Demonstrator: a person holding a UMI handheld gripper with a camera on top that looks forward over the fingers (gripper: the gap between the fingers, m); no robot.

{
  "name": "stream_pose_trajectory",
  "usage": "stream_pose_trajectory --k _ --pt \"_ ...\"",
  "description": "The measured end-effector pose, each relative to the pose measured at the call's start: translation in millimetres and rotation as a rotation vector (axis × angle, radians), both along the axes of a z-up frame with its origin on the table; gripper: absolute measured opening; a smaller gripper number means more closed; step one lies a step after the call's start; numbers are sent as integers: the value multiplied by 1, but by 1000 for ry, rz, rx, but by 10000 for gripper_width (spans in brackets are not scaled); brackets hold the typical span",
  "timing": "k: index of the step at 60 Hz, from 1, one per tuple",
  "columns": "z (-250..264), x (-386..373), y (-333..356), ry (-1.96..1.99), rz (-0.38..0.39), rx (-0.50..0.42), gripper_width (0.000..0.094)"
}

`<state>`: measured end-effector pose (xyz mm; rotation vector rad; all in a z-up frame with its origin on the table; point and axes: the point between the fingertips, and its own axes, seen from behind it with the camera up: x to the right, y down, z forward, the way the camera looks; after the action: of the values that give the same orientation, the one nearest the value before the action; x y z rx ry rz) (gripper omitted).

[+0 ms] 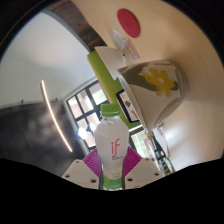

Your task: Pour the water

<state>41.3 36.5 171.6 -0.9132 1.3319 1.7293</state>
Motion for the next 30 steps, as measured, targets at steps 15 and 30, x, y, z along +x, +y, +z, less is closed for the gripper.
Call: stream_pose_trajectory --k 15,30 --pt "22 16 -22 356 4 19 242" --pt "26 8 -31 232 21 -7 242"
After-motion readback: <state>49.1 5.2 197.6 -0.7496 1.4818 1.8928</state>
